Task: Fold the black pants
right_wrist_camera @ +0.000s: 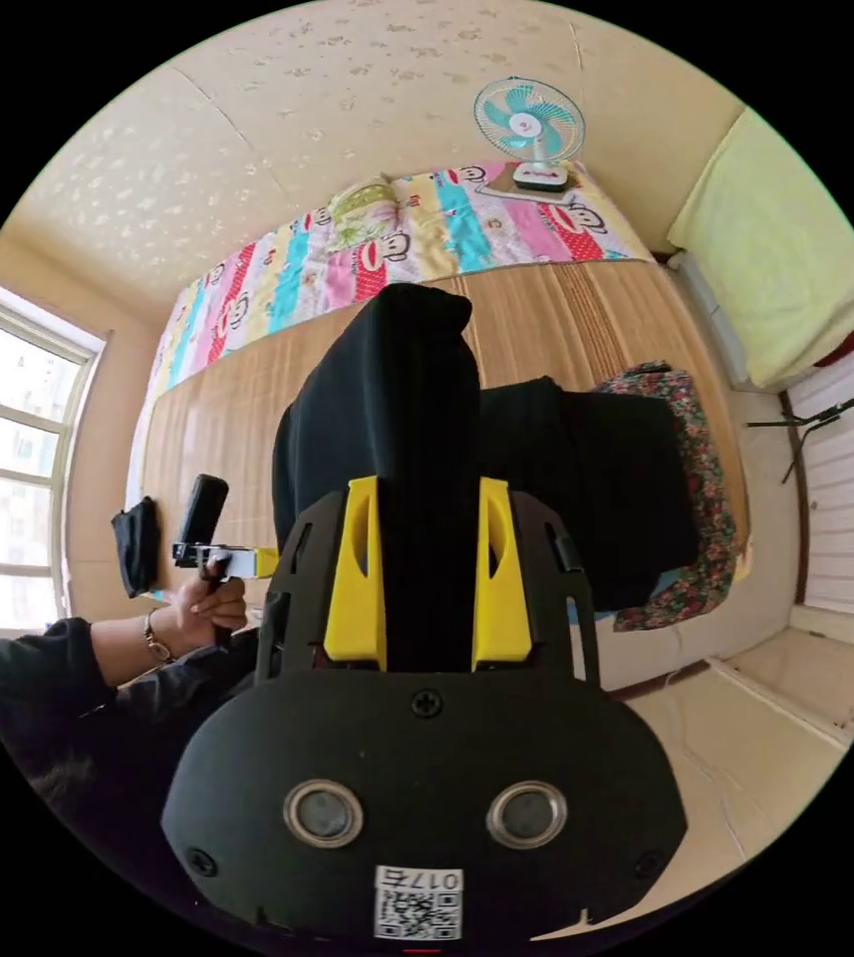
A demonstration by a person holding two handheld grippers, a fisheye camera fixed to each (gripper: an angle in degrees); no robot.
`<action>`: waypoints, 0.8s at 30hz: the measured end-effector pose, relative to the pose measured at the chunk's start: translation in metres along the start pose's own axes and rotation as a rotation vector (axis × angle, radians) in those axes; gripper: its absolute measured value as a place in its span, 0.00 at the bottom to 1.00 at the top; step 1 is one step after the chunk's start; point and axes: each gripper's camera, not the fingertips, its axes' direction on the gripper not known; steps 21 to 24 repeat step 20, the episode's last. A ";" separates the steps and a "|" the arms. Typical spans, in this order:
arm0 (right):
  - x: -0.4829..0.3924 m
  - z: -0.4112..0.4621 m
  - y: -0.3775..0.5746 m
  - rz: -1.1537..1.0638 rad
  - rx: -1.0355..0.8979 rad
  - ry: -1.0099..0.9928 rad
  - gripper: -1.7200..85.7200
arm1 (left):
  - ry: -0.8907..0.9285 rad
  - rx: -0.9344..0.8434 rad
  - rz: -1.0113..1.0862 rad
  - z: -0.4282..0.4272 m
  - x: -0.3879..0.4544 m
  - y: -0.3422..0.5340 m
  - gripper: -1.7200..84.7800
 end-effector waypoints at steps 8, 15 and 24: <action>-0.063 0.158 0.009 -0.030 -0.173 0.649 0.06 | 0.113 0.207 0.034 -0.107 0.047 0.060 0.16; -0.047 0.130 0.023 0.133 -0.056 0.395 0.04 | 0.014 0.468 0.111 -0.235 0.117 0.163 0.14; -0.059 0.125 0.034 0.055 -0.054 0.412 0.04 | -0.386 0.487 0.235 -0.273 0.181 0.257 0.14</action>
